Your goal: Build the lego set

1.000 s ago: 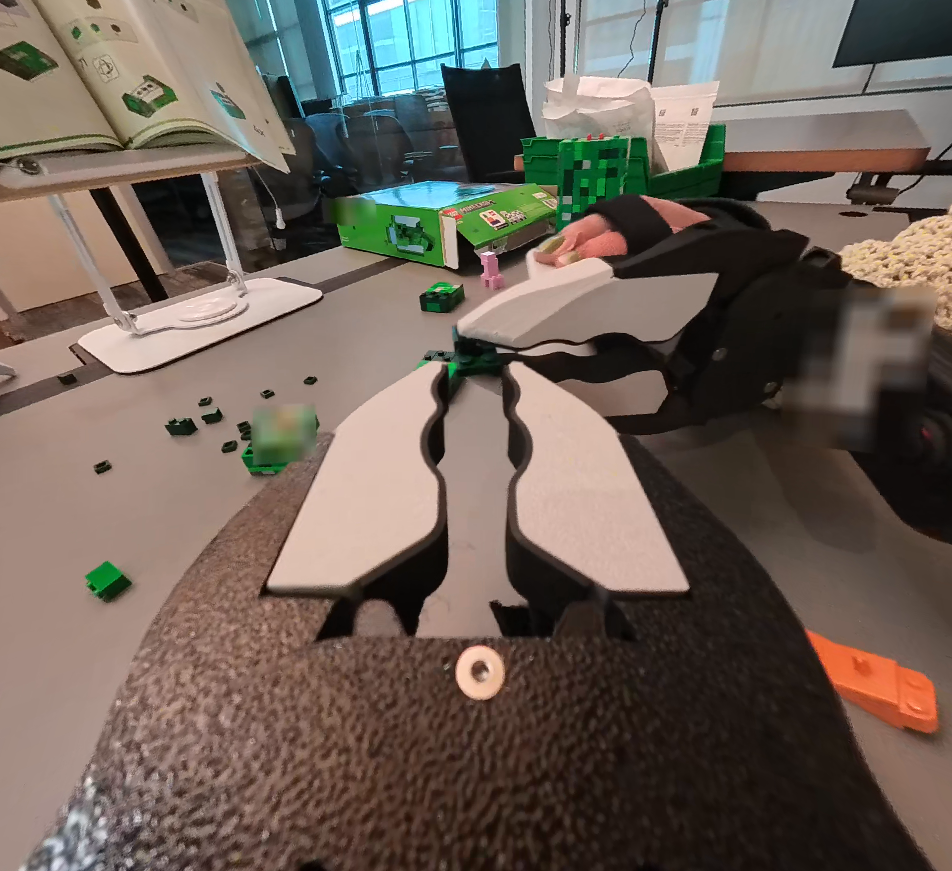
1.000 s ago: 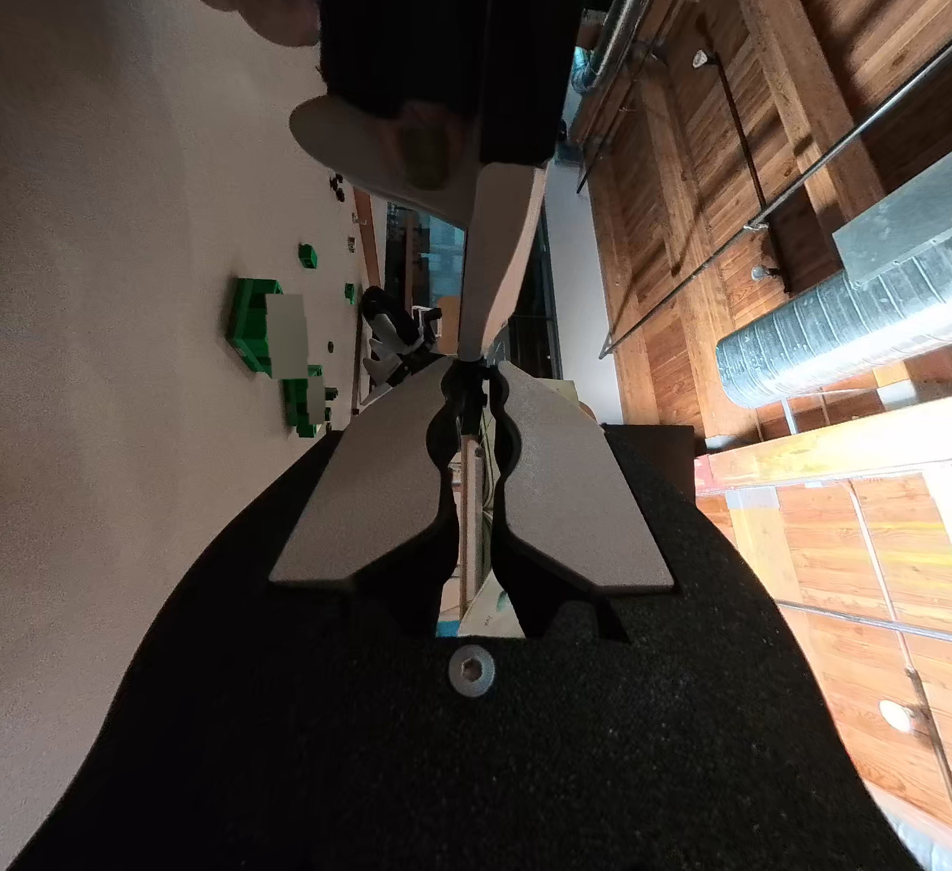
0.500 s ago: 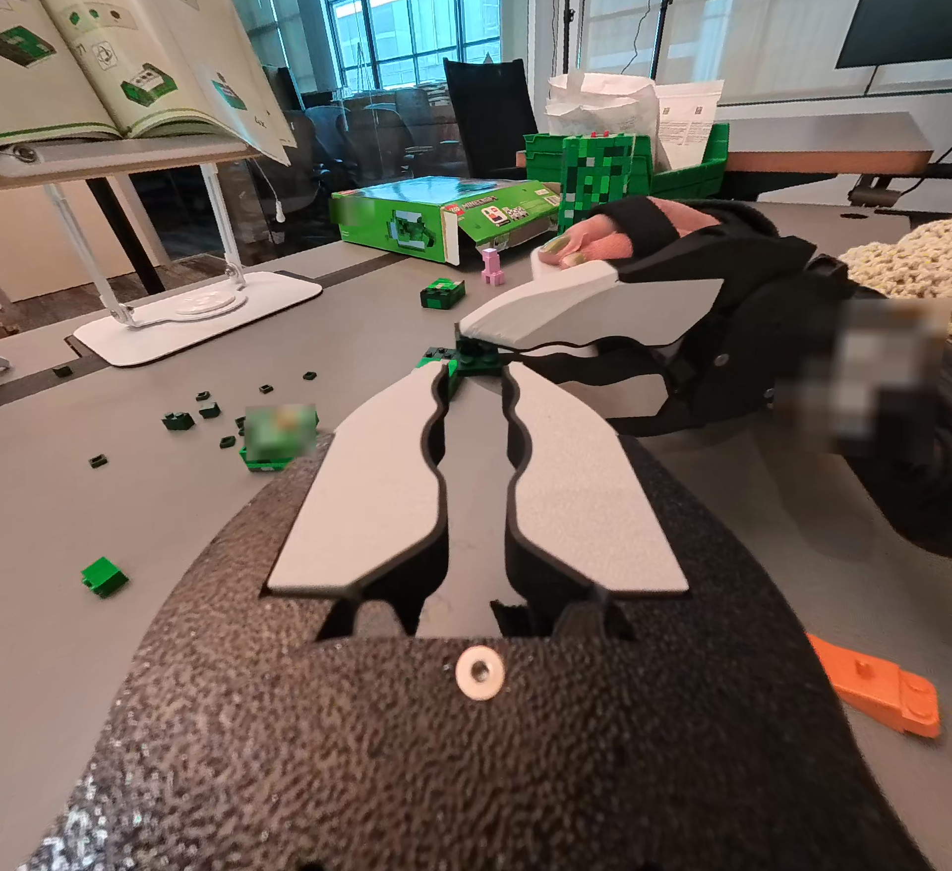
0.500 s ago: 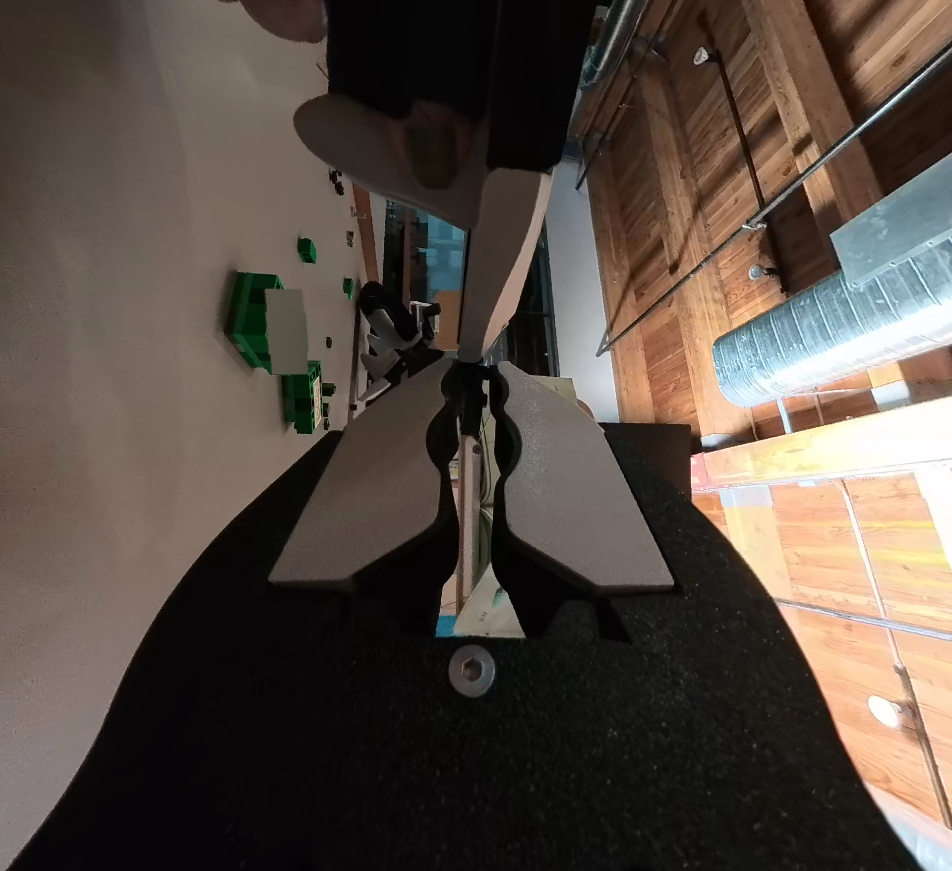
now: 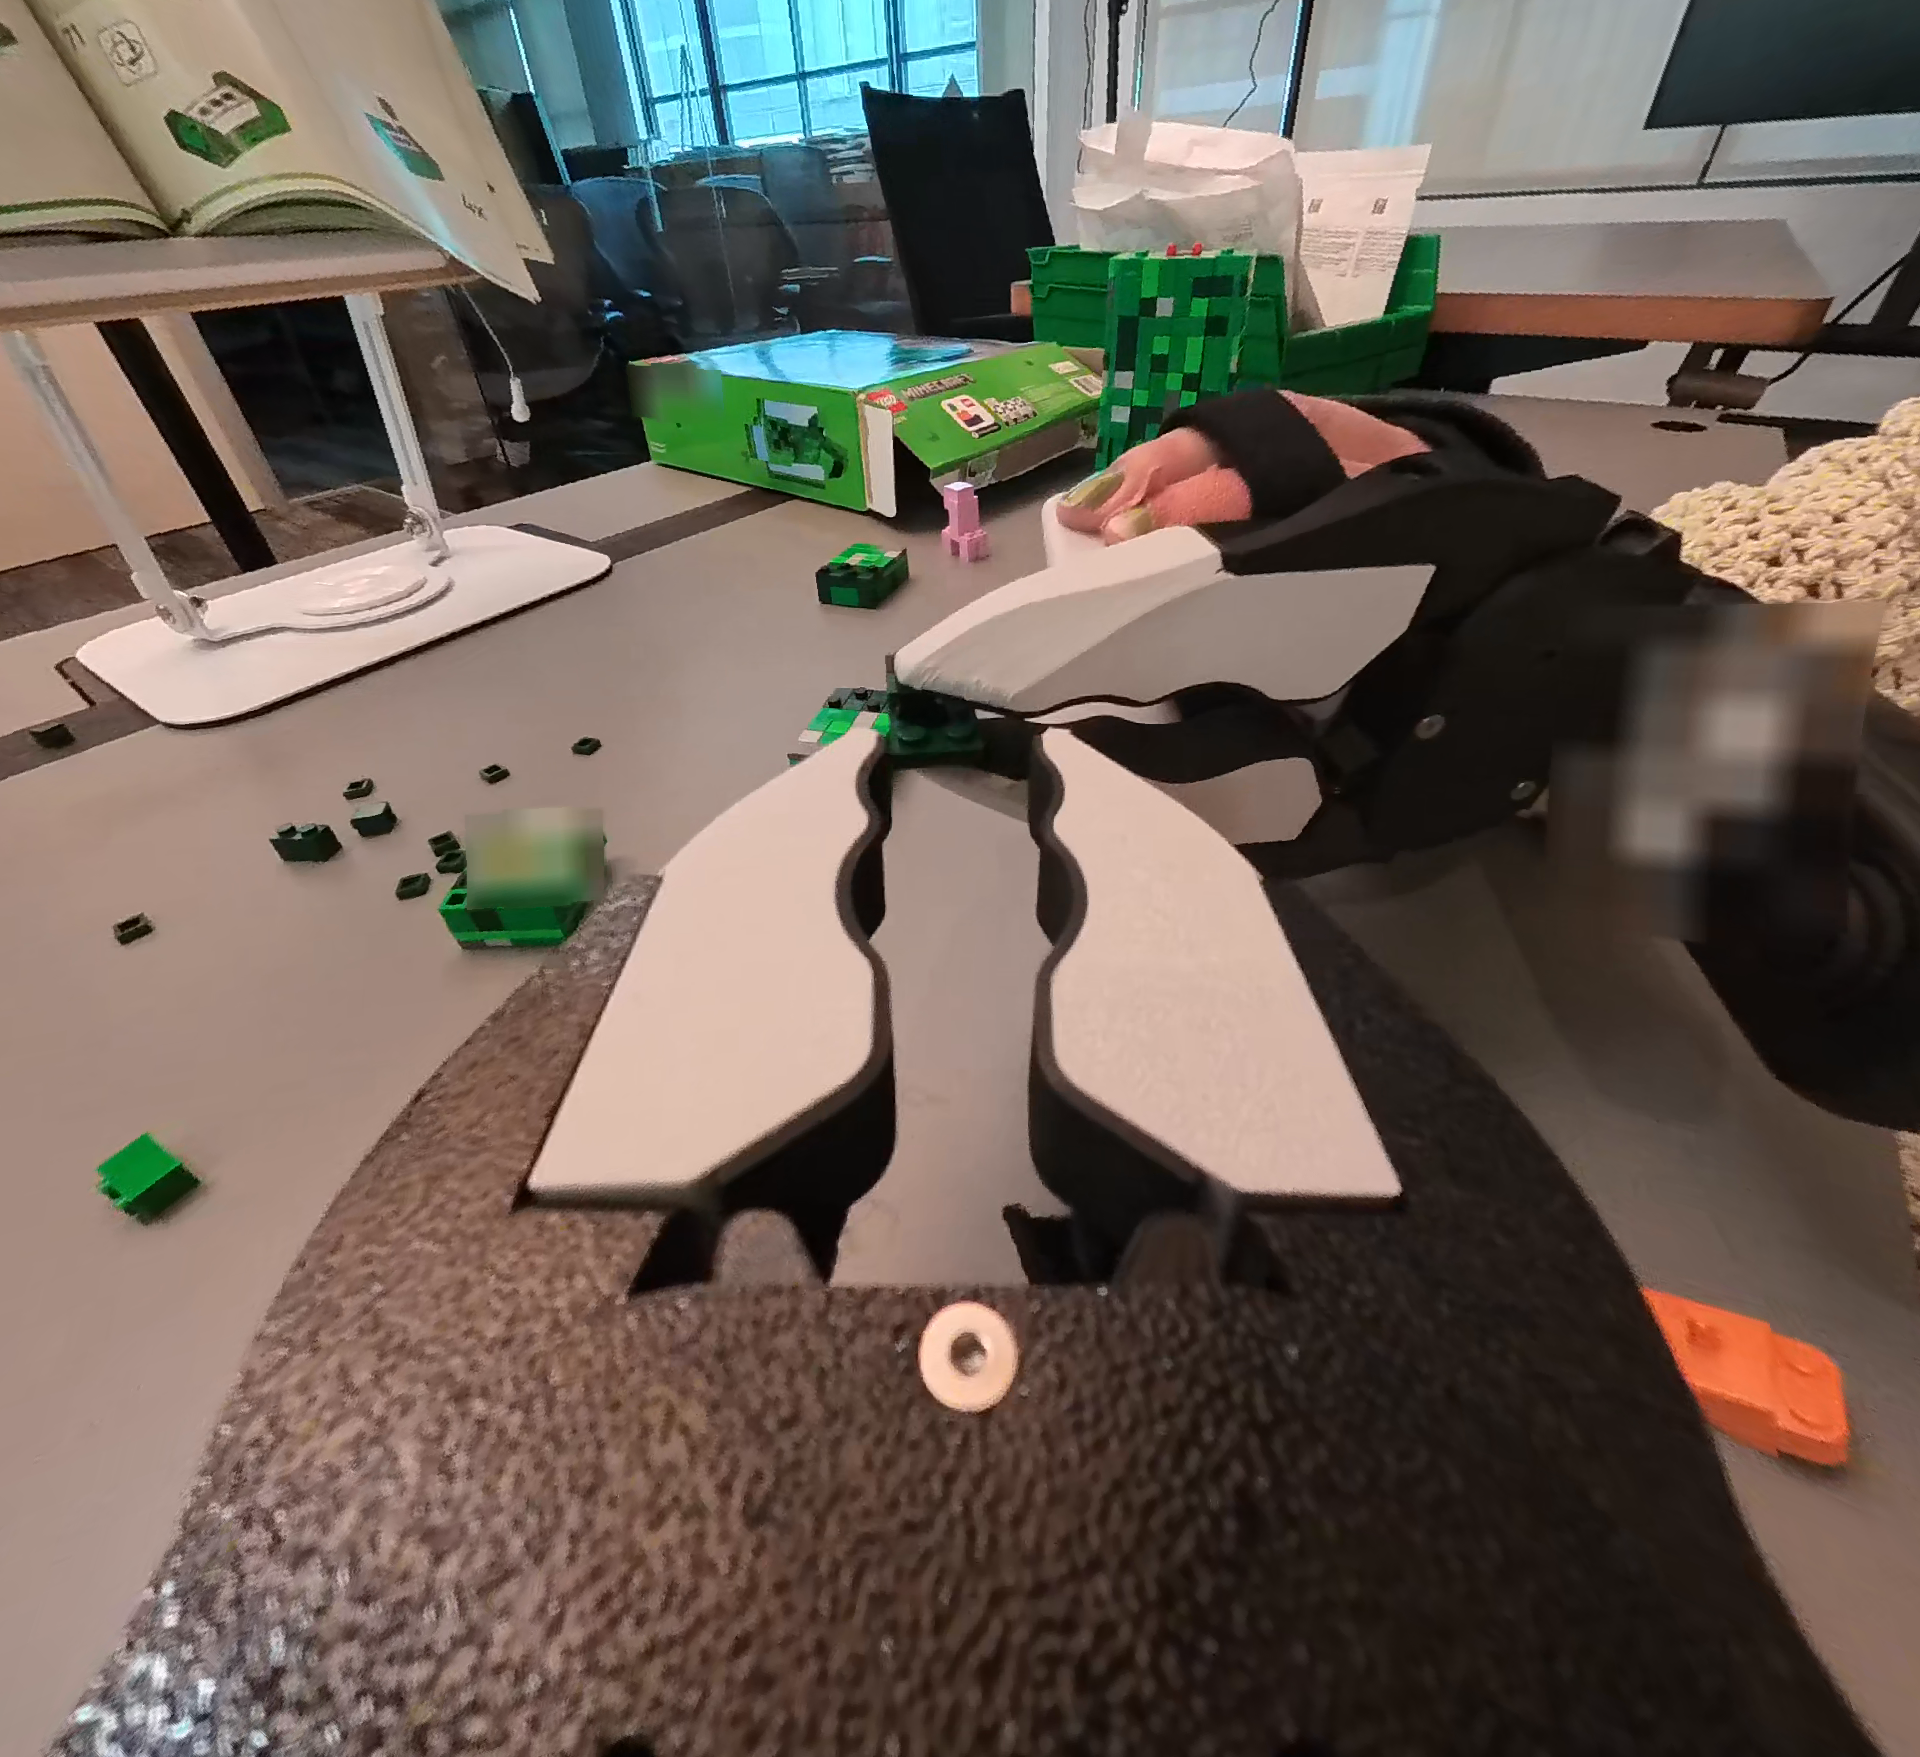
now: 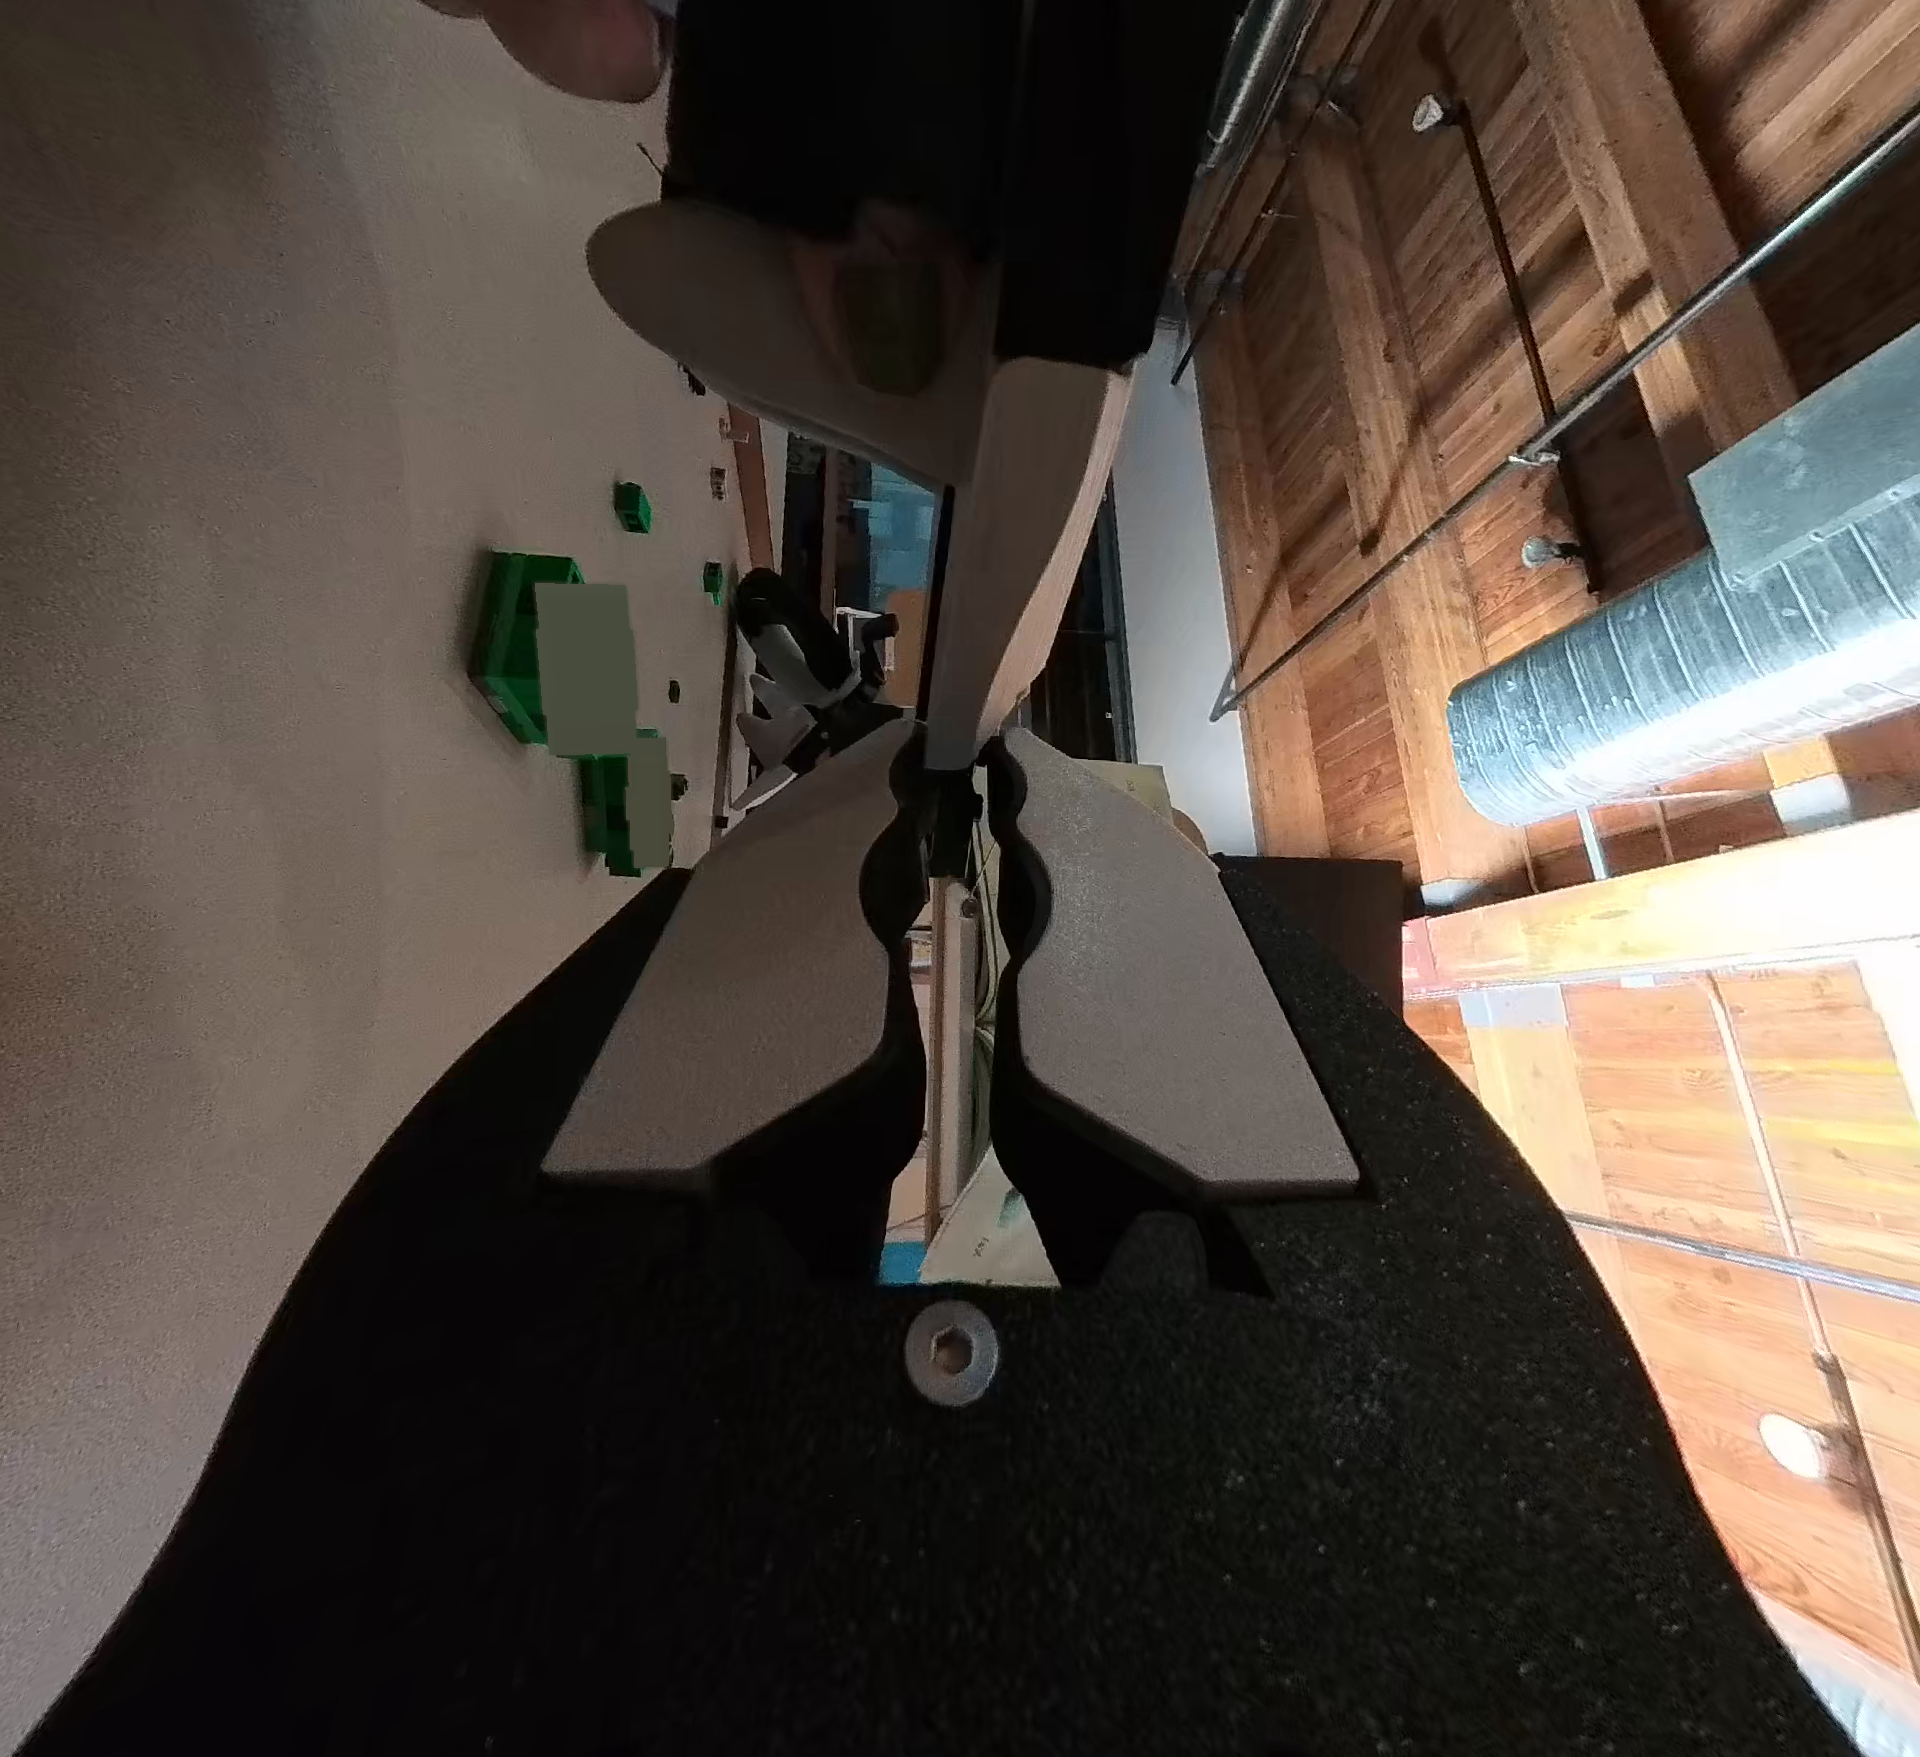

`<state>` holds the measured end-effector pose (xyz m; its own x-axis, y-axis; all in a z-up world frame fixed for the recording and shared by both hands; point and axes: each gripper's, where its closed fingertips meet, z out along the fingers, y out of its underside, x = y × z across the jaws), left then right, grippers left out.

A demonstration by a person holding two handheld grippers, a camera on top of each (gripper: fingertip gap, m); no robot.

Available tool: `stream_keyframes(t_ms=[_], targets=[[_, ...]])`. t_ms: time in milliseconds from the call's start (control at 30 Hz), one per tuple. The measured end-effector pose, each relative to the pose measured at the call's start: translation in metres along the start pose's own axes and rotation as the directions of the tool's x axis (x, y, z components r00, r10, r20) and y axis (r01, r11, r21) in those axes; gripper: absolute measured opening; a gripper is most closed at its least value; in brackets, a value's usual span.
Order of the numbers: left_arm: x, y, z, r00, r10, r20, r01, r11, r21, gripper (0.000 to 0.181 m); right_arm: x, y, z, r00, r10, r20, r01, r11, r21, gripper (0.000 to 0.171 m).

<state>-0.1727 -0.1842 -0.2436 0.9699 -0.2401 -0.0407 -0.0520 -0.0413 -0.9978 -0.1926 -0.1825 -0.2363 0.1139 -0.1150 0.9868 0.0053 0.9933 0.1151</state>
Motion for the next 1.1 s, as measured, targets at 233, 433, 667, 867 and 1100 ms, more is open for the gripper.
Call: stream_keyframes(t_ms=[233,433,667,867,1100], targets=[[-0.0040,-0.0019,-0.0014,0.999,0.031,0.043,-0.031,1.000,0.005,0.016,0.0006,-0.0001,0.0005,1.000,-0.015,-0.008,0.015,1.000,-0.006,0.010],[-0.0045,-0.0004,-0.0010,0.997,0.054,0.054,-0.053,0.999,-0.011,0.016,-0.0010,0.0001,0.0007,1.000,-0.015,-0.002,0.015,1.000,-0.007,0.010],[-0.0040,-0.0002,-0.0017,1.000,0.000,0.021,0.000,1.000,-0.003,0.015,-0.0003,-0.0011,0.0006,0.999,0.033,-0.006,-0.033,0.999,0.008,0.012],[-0.0016,0.0019,-0.0007,1.000,0.005,0.008,-0.005,1.000,-0.017,0.015,-0.0030,0.0009,0.0014,0.992,0.118,0.038,-0.119,0.993,0.007,0.017],[-0.0025,0.0038,-0.0009,1.000,-0.013,0.004,0.014,1.000,-0.028,0.015,-0.0039,0.0009,-0.0003,0.986,0.158,0.048,-0.159,0.987,0.021,0.018]])
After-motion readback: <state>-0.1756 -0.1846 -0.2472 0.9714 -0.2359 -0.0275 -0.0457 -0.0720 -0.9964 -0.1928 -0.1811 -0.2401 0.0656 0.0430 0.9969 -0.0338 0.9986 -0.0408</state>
